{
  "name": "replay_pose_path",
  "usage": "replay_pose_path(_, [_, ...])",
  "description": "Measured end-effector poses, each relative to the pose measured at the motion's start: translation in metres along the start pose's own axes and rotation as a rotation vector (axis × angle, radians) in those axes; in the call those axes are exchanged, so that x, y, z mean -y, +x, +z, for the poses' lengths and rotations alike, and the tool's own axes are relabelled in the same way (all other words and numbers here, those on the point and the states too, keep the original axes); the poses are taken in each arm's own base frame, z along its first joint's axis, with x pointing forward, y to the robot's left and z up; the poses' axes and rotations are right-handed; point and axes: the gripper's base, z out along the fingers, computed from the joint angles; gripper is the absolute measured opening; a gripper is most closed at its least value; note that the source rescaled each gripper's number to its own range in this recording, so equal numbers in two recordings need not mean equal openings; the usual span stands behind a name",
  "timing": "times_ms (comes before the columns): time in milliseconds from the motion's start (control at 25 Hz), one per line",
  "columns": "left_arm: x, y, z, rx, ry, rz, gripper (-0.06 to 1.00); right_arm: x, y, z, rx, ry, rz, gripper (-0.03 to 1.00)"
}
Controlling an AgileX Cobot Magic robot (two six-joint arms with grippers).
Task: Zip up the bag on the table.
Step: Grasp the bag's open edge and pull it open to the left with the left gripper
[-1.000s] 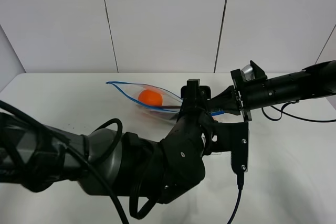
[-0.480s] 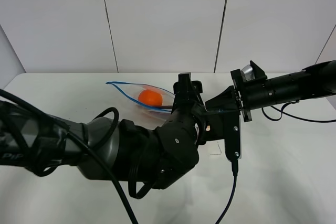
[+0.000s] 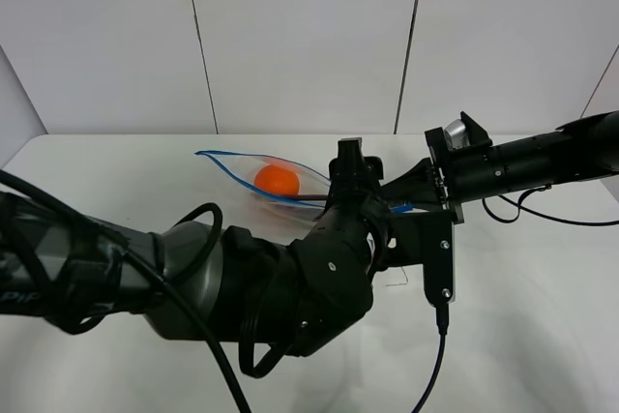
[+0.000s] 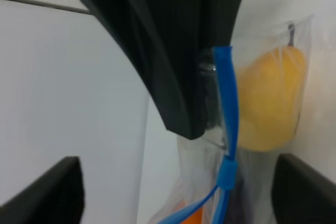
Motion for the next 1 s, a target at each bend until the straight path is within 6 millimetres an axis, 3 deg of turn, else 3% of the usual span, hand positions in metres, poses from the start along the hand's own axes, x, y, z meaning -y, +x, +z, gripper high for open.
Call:
replay_pose_path(240, [0.0025,-0.0022,-0.0001,0.024,0.027,0.000,0.59,0.0000,0.0000,0.0000,0.000,0.000,0.000,0.00])
replay_pose_path(1000, [0.0011,0.0011,0.0029,0.026,0.041,-0.007,0.57,0.0000,0.0000,0.0000,0.000,0.000,0.003,0.00])
